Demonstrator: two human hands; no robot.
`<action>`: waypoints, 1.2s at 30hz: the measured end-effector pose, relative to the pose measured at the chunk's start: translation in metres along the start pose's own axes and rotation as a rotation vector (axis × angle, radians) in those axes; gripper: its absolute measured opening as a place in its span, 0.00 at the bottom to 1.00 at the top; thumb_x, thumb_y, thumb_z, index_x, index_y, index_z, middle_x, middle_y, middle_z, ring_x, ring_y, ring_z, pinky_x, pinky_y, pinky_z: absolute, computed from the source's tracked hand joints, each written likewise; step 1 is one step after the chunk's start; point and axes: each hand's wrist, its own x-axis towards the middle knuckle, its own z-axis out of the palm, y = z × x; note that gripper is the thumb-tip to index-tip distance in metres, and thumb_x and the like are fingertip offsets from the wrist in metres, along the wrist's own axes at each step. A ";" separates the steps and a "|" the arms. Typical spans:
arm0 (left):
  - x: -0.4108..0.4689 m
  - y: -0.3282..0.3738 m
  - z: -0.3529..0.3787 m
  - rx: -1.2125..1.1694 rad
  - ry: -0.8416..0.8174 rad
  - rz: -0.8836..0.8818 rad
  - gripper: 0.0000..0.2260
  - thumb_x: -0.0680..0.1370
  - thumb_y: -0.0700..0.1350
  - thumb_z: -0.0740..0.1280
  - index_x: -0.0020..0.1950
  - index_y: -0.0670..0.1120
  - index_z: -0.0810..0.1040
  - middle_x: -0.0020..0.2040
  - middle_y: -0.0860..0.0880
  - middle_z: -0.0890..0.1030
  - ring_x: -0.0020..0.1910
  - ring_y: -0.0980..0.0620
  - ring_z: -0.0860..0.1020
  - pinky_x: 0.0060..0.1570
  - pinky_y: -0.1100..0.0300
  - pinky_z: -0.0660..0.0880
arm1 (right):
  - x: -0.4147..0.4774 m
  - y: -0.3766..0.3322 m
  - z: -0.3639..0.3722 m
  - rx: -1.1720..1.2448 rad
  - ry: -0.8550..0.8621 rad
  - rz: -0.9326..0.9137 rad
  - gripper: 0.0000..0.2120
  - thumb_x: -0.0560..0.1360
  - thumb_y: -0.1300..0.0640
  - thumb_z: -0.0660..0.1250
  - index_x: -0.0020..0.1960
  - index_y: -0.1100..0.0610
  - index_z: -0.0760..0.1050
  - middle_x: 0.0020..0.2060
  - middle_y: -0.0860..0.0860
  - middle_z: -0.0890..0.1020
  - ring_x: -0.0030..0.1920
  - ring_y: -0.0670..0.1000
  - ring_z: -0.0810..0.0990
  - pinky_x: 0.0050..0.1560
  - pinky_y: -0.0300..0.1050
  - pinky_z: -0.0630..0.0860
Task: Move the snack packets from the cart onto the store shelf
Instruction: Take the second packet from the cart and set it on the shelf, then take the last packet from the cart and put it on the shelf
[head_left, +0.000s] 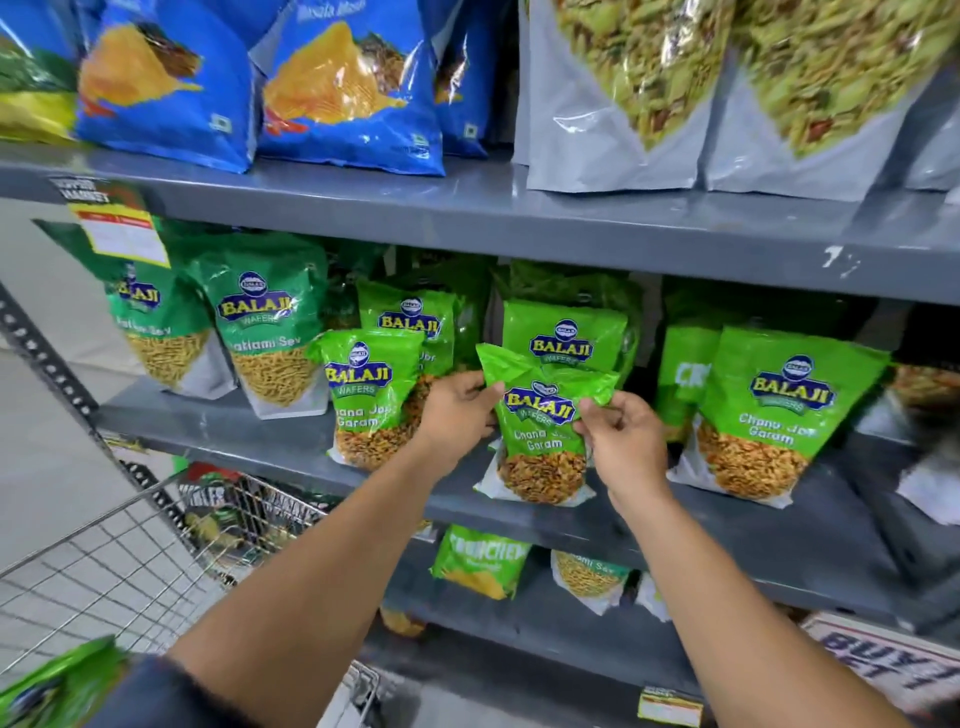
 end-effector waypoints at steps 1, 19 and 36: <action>-0.002 0.000 0.000 -0.015 0.002 -0.003 0.12 0.79 0.42 0.65 0.59 0.37 0.77 0.50 0.44 0.83 0.42 0.49 0.81 0.47 0.54 0.79 | -0.001 0.000 0.000 0.002 0.006 -0.003 0.18 0.73 0.55 0.70 0.60 0.58 0.72 0.35 0.50 0.81 0.42 0.53 0.84 0.51 0.56 0.79; -0.154 -0.124 -0.180 0.189 0.483 -0.223 0.07 0.78 0.44 0.65 0.54 0.46 0.81 0.48 0.46 0.84 0.43 0.60 0.80 0.48 0.62 0.77 | -0.135 0.022 0.124 -0.200 -0.568 -0.214 0.11 0.72 0.58 0.71 0.43 0.40 0.78 0.37 0.40 0.83 0.37 0.41 0.79 0.44 0.32 0.74; -0.251 -0.286 -0.462 0.093 1.023 -0.780 0.06 0.76 0.41 0.68 0.49 0.39 0.78 0.43 0.43 0.78 0.41 0.48 0.74 0.43 0.55 0.74 | -0.259 0.144 0.455 -0.735 -1.398 0.169 0.25 0.71 0.60 0.71 0.67 0.60 0.70 0.61 0.57 0.78 0.59 0.55 0.77 0.59 0.51 0.75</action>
